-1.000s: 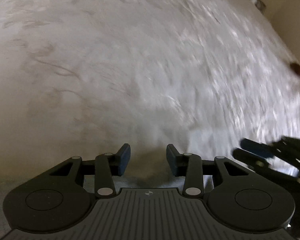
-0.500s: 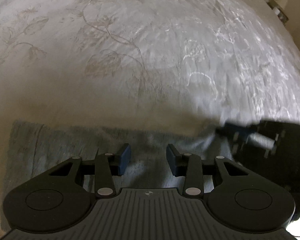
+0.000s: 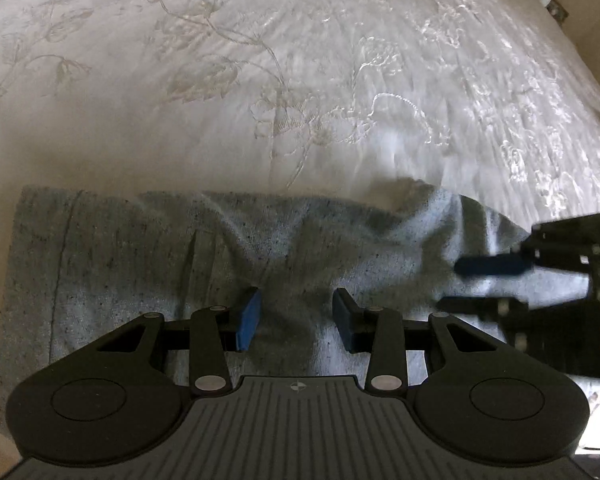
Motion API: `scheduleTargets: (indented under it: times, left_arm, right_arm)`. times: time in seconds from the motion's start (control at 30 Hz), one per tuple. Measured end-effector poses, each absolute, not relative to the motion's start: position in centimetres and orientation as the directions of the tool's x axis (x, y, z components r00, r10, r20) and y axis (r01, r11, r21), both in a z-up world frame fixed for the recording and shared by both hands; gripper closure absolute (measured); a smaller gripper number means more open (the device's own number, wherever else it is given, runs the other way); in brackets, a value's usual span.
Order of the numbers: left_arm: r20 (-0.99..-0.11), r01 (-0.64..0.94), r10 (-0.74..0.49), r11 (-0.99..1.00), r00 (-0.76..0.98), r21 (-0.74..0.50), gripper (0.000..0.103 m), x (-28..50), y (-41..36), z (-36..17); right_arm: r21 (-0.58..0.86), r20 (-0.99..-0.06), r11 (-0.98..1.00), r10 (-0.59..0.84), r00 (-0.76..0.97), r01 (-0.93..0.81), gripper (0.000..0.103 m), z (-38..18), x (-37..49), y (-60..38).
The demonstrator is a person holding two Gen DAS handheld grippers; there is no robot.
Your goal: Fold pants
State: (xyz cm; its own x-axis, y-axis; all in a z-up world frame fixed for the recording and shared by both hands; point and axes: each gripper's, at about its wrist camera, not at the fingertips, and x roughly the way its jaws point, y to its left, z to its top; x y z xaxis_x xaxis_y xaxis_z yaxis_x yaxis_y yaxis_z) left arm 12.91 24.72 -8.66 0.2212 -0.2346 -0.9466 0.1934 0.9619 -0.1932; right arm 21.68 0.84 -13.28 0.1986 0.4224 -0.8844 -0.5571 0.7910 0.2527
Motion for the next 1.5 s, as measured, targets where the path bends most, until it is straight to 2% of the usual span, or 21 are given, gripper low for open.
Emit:
scheduleTargets:
  times: [0.1,0.23,0.33,0.43,0.63,0.73,0.83,1.17,1.37,1.47,1.5]
  left_arm:
    - [-0.948,0.195,-0.234,0.962,0.215,-0.193,0.064,12.9,24.7,-8.9]
    - [-0.948,0.192,-0.242,0.96,0.206,-0.204,0.064,12.8,25.1,-9.1]
    - [-0.947,0.182,-0.253,0.959,0.198,-0.218,0.064,12.6,25.6,-9.4]
    - [-0.945,0.179,-0.262,0.957,0.194,-0.228,0.064,12.5,26.0,-9.6]
    - [-0.948,0.167,-0.26,0.959,0.185,-0.23,0.064,12.9,26.0,-10.1]
    - [-0.95,0.172,-0.256,0.959,0.18,-0.226,0.064,13.1,25.9,-10.2]
    - [-0.948,0.169,-0.264,0.957,0.179,-0.235,0.064,13.2,26.0,-10.2]
    - [-0.946,0.164,-0.272,0.956,0.178,-0.244,0.064,13.3,26.3,-10.2]
    - [-0.947,0.173,-0.264,0.957,0.183,-0.233,0.064,13.2,26.2,-10.0]
    - [-0.944,0.178,-0.261,0.958,0.201,-0.227,0.064,12.8,26.0,-9.3]
    - [-0.943,0.187,-0.255,0.958,0.212,-0.217,0.064,12.6,25.9,-9.0]
  right_arm:
    - [0.188,-0.878,0.79,0.401,0.26,-0.583,0.071,-12.8,20.6,1.5]
    - [0.127,-0.852,0.875,0.337,0.4,-0.467,0.061,-11.9,22.3,0.2]
    - [0.111,-0.877,0.878,0.307,0.37,-0.465,0.053,-12.8,25.0,-0.8]
    - [0.153,-0.922,0.867,0.298,0.247,-0.475,0.056,-14.1,25.9,-1.2]
    - [0.234,-0.897,0.776,0.405,0.178,-0.586,0.057,-12.5,22.6,-0.9]
    - [0.236,-0.899,0.744,0.412,0.15,-0.626,0.057,-12.7,21.9,-0.2]
    - [0.214,-0.894,0.765,0.405,0.195,-0.607,0.056,-12.7,22.7,-0.2]
    - [0.373,-0.871,0.793,0.479,0.113,-0.482,0.055,-14.3,27.3,0.2]
    - [0.349,-0.827,0.834,0.488,0.278,-0.426,0.056,-12.9,29.1,0.4]
    - [0.258,-0.824,0.872,0.423,0.376,-0.415,0.057,-11.7,28.9,0.5]
    - [0.235,-0.822,0.878,0.408,0.398,-0.416,0.061,-11.3,28.4,0.5]
